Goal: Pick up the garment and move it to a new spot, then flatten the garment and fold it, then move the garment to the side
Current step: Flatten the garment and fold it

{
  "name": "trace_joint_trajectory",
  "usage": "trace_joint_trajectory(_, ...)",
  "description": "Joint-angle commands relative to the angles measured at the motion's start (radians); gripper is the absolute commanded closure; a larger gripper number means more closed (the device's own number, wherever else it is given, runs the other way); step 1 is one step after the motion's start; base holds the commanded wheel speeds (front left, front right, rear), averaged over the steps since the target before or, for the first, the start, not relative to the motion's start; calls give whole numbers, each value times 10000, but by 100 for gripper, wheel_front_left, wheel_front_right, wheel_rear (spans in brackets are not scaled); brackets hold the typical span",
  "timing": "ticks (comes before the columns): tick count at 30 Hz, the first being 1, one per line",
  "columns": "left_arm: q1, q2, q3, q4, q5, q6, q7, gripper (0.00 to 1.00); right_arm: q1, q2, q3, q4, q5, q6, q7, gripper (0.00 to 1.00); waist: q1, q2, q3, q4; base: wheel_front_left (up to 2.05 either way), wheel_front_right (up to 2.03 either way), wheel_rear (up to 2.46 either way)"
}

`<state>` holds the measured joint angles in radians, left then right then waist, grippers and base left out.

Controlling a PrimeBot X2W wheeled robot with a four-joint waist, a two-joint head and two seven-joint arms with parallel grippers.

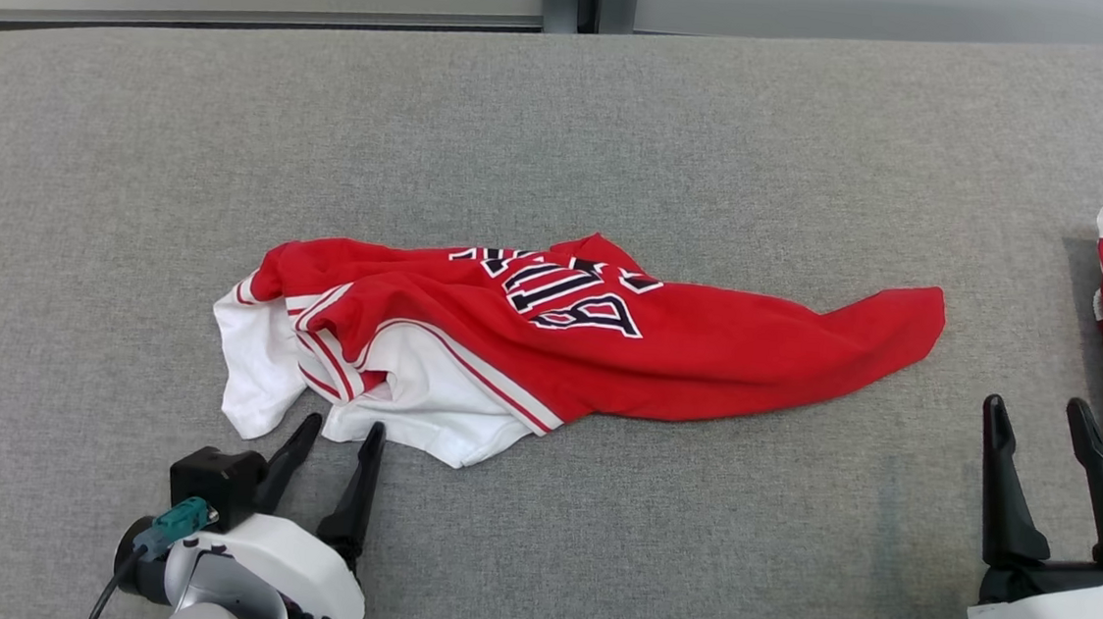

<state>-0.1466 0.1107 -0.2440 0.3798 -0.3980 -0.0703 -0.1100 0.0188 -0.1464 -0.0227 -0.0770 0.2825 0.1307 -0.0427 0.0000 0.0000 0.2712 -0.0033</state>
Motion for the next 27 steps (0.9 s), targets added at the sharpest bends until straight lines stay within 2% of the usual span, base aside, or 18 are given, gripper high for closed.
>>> trace_joint_trajectory(1,-201,42,-11,149,-58,-68,-81,100,-100,-21,-125,120,81,-2,-34,0,0,0,60,-5,0,0,0)
trace_joint_trajectory(10,-706,-2,-112,608,-45,-151,-542,100,-550,-457,-730,1492,268,0,-138,0,0,0,371,274,0,0,0)
trace_joint_trajectory(11,-847,-6,-149,626,-54,-181,-595,100,-897,-682,-591,1979,393,-2,-143,0,0,0,514,356,0,0,0)
trace_joint_trajectory(17,-1186,-66,-321,743,-55,-232,-734,100,-2102,-1088,400,3636,799,-2,-146,0,0,0,783,571,0,0,0)
trace_joint_trajectory(24,-1304,-67,-393,821,-103,-261,-905,100,-2941,-1309,1262,4801,1124,-2,-619,0,0,0,877,656,0,0,0)
trace_joint_trajectory(26,-1327,-69,-415,824,-111,-262,-936,100,-3140,-1379,1475,5086,1251,-2,-754,73,0,0,891,676,0,0,0)
trace_joint_trajectory(27,-1346,-66,-418,810,-118,-266,-961,100,-3225,-1426,1559,5197,1304,-2,-806,100,0,0,897,688,0,0,0)
